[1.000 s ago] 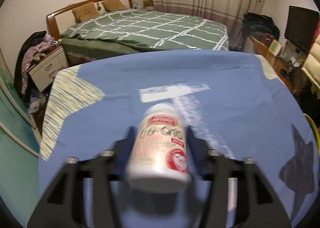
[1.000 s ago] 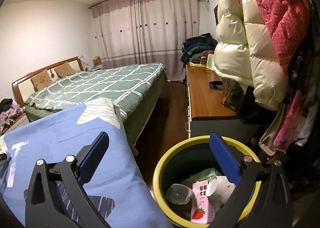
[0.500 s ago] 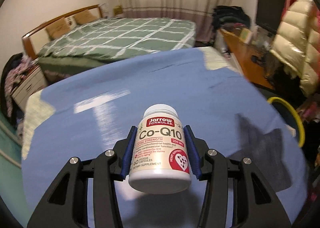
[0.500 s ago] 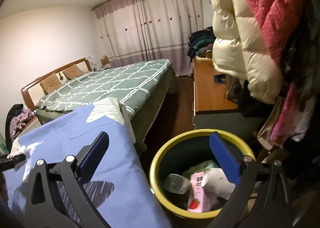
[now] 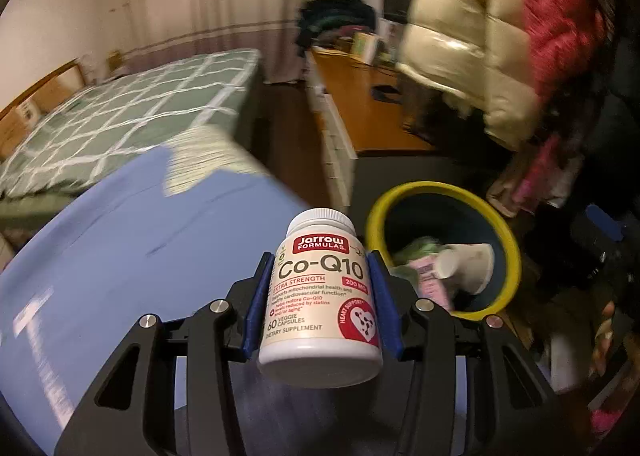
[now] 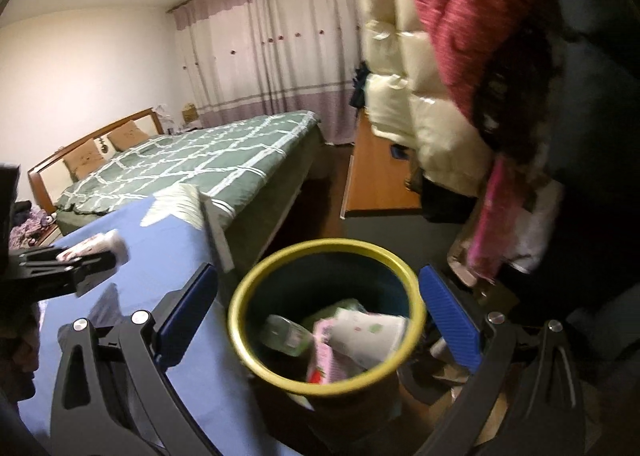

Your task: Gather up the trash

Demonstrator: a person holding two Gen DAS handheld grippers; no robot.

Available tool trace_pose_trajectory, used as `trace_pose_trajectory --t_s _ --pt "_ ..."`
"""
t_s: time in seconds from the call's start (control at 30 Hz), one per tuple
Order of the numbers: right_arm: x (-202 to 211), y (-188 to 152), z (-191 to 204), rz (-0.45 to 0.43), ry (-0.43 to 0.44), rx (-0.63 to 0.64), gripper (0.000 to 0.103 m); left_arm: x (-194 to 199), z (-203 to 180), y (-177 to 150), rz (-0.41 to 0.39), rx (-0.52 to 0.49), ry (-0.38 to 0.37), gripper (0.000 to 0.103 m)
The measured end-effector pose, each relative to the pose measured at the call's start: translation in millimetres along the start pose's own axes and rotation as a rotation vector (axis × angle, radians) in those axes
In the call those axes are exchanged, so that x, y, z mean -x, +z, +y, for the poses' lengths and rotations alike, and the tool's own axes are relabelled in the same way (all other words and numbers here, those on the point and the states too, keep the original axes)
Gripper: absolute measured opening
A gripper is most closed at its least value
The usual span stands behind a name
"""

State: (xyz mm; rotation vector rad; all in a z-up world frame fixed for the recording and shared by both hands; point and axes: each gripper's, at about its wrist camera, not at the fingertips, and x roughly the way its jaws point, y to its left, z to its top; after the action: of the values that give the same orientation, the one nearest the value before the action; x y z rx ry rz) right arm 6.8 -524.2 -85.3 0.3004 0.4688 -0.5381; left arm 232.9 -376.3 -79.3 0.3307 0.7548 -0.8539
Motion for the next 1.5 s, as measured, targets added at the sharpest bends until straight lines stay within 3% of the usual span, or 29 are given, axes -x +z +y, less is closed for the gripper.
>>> trace_pose_trajectory --t_s 0.33,0.53,0.57,0.6,0.63,0.7,0.83,1.03,1.3,1.5 --pt "15.6 -11.0 -55.2 0.003 -0.071 -0.085 0.096 -80.9 -100.2 34.8 0.092 -0.121 -0.118 0.047" --pt "17.1 -14.1 -67.9 0.009 -0.076 -0.109 0.096 -114.7 -130.6 40.5 0.142 -0.127 -0.148 0.047" --pt "17.2 -14.4 -69.3 0.010 -0.075 -0.112 0.096 -118.3 -131.8 41.1 0.146 -0.122 -0.146 0.051" --pt "17.4 -14.6 -70.0 0.011 -0.073 -0.115 0.096 -120.4 -131.0 41.2 0.147 -0.112 -0.135 0.073" --pt "17.8 -14.5 -70.1 0.010 -0.070 -0.116 0.096 -119.5 -129.4 41.8 0.133 -0.094 -0.109 0.088" --pt "18.7 -13.7 -68.4 0.010 -0.064 -0.113 0.096 -109.2 -124.0 41.1 0.095 -0.073 -0.078 0.089" --pt "19.4 -11.3 -58.4 0.016 -0.031 -0.094 0.096 -68.8 -107.2 37.6 0.021 -0.045 -0.013 0.093" --pt "21.9 -8.7 -27.9 0.039 0.052 -0.033 0.096 38.0 -62.6 9.1 -0.140 0.016 0.138 0.098" --pt "31.2 -4.2 38.6 0.057 0.201 0.107 0.096 174.8 12.1 -80.9 -0.246 0.232 0.446 0.098" --pt "51.2 -1.4 85.4 0.038 0.295 0.201 0.096 246.5 47.8 -149.7 -0.259 0.410 0.593 0.098"
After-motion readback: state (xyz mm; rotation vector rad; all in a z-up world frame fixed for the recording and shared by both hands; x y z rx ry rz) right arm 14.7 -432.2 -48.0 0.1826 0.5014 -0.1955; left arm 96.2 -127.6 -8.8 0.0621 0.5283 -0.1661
